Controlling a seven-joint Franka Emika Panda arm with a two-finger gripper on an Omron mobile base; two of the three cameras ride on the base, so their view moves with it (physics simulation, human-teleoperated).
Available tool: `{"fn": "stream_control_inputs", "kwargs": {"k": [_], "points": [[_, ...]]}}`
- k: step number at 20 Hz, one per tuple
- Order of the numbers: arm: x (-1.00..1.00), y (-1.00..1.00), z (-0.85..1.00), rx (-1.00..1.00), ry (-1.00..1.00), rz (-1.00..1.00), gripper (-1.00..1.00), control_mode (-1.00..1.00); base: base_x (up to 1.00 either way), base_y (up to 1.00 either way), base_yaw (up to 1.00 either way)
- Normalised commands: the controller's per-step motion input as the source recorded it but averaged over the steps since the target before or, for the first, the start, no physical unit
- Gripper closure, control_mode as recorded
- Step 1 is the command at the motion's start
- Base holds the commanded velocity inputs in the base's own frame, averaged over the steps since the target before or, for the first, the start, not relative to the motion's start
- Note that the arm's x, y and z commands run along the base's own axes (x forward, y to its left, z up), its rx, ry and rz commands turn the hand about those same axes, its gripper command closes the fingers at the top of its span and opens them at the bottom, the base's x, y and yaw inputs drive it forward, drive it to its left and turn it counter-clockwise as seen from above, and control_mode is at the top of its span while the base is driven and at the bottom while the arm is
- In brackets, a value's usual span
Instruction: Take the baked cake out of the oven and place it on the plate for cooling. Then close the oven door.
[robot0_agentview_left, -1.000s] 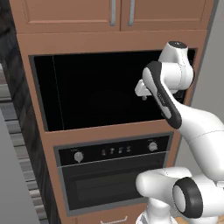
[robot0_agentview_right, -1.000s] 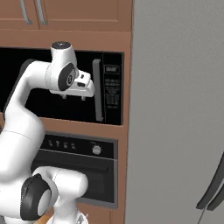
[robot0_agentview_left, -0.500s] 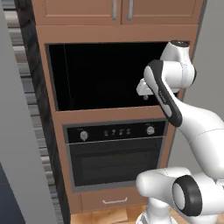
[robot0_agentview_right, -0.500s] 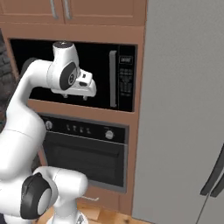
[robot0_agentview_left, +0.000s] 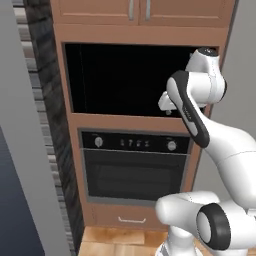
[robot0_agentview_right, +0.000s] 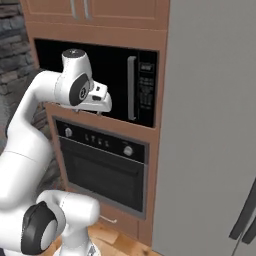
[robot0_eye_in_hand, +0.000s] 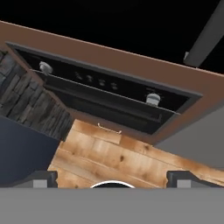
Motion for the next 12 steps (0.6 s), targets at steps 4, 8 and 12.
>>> {"fn": "stream_control_inputs", "kwargs": {"k": [4,8,12], "points": [[0.0,0.0,0.0,0.0,0.0,0.0,-1.0,1.0,0.0,-0.72,0.41],[0.0,0.0,0.0,0.0,0.0,0.0,-1.0,1.0,0.0,-0.8,0.38],[0.0,0.0,0.0,0.0,0.0,0.0,-1.0,1.0,0.13,-0.6,0.3]]}}
